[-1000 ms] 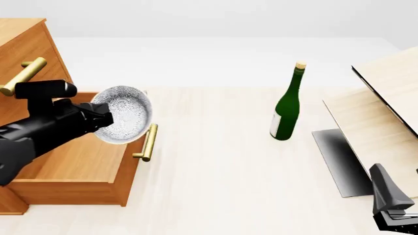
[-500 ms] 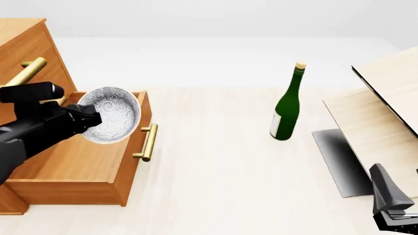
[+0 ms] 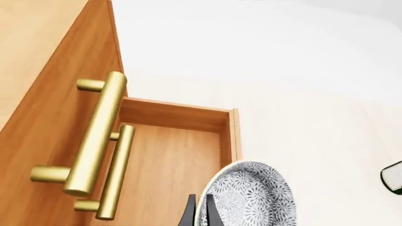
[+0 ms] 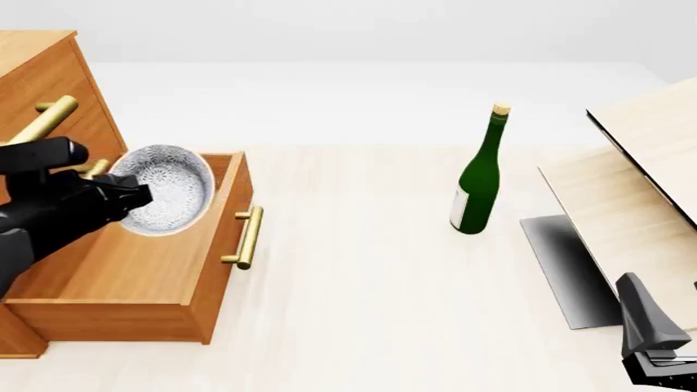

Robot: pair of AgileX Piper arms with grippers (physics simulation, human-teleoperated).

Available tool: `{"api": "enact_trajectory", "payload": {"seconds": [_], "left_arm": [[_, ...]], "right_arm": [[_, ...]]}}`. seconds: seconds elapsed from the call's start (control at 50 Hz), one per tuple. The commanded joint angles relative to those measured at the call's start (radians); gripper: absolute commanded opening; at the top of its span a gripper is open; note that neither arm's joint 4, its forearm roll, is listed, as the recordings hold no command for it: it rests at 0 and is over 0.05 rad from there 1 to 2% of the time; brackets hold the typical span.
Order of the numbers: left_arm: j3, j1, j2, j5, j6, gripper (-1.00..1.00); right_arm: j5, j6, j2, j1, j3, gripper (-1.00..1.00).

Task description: Put the bowl in the bottom drawer of the cabinet and close it.

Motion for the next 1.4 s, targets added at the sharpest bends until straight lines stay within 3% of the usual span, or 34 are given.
{"api": "enact_trajectory", "payload": {"seconds": [0.02, 0.5, 1.4], "left_arm": [[0.002, 0.036, -0.005, -0.01, -0.015, -1.0], [0.032, 0.093, 0.015, -0.055, 0.027, -1.0], [0.076, 0.121, 0.115, -0.143, 0.052, -1.0]], "right_arm": [[0.0, 0.0, 0.0, 0.0, 0.0, 1.0], [0.0, 0.0, 0.0, 0.0, 0.0, 1.0], [0.0, 0.0, 0.0, 0.0, 0.0, 1.0]]}}
